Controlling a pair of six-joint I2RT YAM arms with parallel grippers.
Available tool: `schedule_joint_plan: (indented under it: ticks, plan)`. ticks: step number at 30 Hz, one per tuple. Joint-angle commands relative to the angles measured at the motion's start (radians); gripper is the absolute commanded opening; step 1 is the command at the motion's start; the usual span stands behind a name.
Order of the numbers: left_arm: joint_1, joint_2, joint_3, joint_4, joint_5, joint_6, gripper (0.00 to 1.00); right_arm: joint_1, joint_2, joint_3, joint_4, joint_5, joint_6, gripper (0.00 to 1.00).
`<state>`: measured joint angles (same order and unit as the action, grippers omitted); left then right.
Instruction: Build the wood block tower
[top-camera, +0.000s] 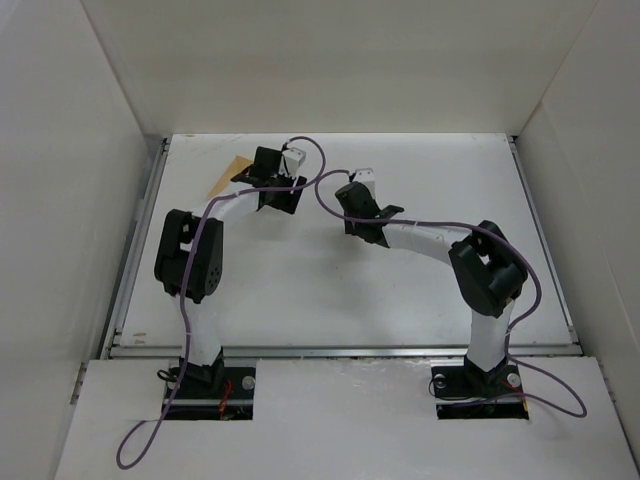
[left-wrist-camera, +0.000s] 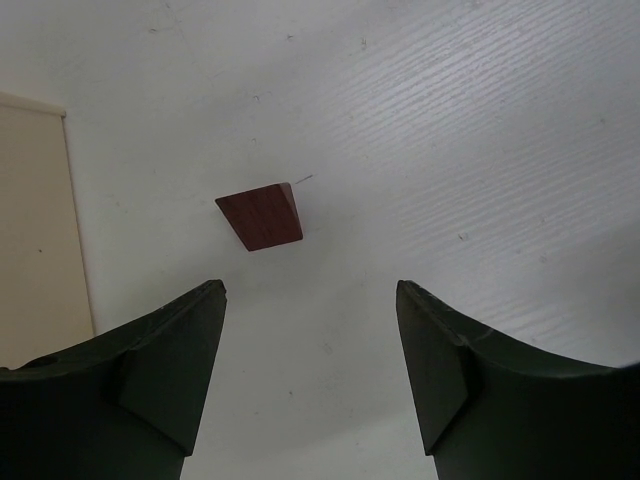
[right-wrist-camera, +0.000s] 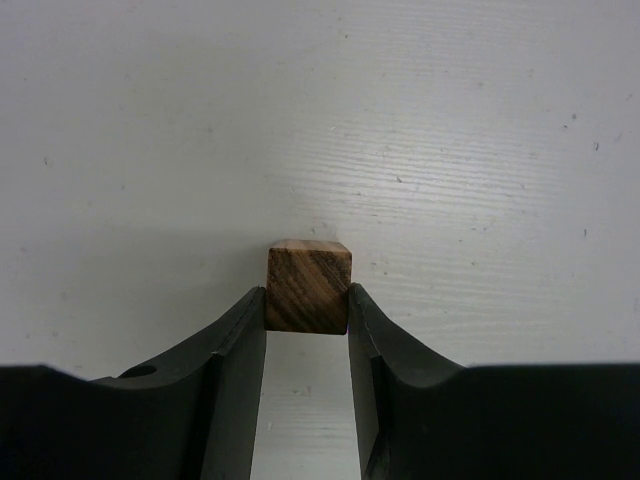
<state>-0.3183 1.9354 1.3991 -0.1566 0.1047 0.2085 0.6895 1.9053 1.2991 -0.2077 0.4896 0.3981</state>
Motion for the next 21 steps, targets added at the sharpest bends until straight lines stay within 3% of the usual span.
schedule_joint_plan:
  ticks: [1,6,8,10,11,12,15,21]
  plan:
    - [0.005,-0.001,0.052,0.023,-0.01,-0.012,0.66,0.01,0.012,0.032,0.007,-0.045,-0.024,0.0]
    - [0.005,0.008,0.052,0.014,-0.01,-0.012,0.67,0.01,0.023,0.052,-0.004,-0.054,-0.024,0.05]
    - [0.005,0.008,0.052,0.014,-0.019,-0.012,0.71,0.01,0.023,0.052,-0.004,-0.054,-0.024,0.13]
    - [0.005,0.019,0.052,0.003,-0.019,-0.012,0.74,0.01,0.023,0.052,-0.013,-0.065,-0.024,0.29]
    - [0.005,0.019,0.061,0.003,-0.019,-0.012,0.74,0.01,0.023,0.063,-0.013,-0.065,-0.024,0.29]
    - [0.005,0.03,0.061,0.003,-0.01,-0.012,0.74,0.01,0.023,0.063,-0.022,-0.065,-0.024,0.38]
    - [0.005,0.042,0.08,-0.008,0.0,-0.012,0.74,0.01,0.012,0.072,-0.022,-0.074,-0.024,0.51]
    - [0.005,0.082,0.11,-0.017,0.0,-0.012,0.74,0.01,-0.032,0.083,-0.033,-0.074,-0.024,0.64]
